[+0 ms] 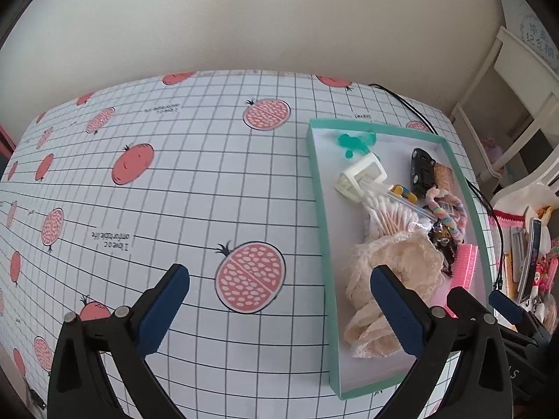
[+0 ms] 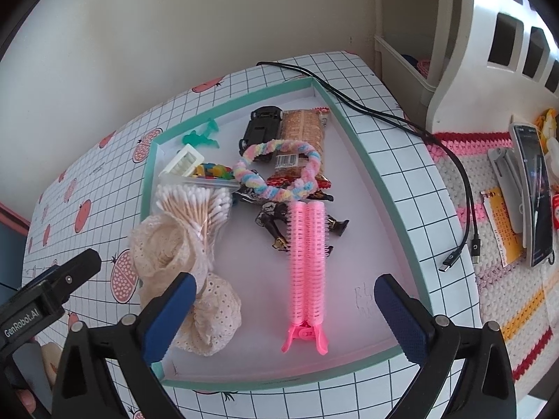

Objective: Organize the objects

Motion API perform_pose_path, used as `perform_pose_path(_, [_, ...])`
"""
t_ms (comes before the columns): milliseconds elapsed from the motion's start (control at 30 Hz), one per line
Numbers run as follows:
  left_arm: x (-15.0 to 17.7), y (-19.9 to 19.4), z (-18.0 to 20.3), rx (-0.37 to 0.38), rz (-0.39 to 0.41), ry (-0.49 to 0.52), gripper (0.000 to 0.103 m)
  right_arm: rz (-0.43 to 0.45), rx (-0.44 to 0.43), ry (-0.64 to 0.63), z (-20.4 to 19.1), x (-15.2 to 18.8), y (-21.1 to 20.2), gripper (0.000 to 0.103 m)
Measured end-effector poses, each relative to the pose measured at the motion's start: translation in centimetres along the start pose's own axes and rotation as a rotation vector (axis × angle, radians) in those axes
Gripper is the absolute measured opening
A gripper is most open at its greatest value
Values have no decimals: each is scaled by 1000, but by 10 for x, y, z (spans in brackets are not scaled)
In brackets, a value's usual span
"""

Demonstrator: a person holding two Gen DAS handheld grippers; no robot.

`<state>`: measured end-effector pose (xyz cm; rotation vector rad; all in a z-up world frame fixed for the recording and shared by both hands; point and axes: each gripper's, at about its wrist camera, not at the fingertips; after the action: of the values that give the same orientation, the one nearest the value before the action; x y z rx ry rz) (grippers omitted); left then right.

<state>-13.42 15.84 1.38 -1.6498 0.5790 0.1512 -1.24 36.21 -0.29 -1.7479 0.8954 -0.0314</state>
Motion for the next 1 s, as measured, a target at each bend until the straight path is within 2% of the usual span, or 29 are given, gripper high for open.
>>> perform_pose_path(167, [2, -2, -7, 36, 7, -34, 103, 7, -3, -14, -9, 4, -2, 103])
perform_pose_path(333, [6, -14, -10, 2, 68, -20, 103, 10, -1, -33, -17, 10, -3, 103])
perform_pose_path(500, [10, -20, -20, 23, 87, -60, 103, 17, -1, -49, -26, 17, -7, 103])
perform_pose_path(767, [25, -38, -34, -49, 153, -58, 103, 30, -9, -75, -41, 32, -16, 103])
perform_pose_path(933, [41, -48, -44, -99, 207, -12, 103, 31, -8, -72, -46, 47, -24, 103])
perform_pose_path(1000, [45, -44, -54, -134, 185, -39, 103, 30, -8, -68, -47, 54, -28, 103])
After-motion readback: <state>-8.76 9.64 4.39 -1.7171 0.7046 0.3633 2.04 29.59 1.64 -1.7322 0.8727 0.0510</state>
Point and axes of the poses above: each gripper's, at about its wrist camera, not at the fingertips, and y roughly the way its jaws point, z to its right, x to its underside, and after that the axes turned 15 degrees about -x, right-handed
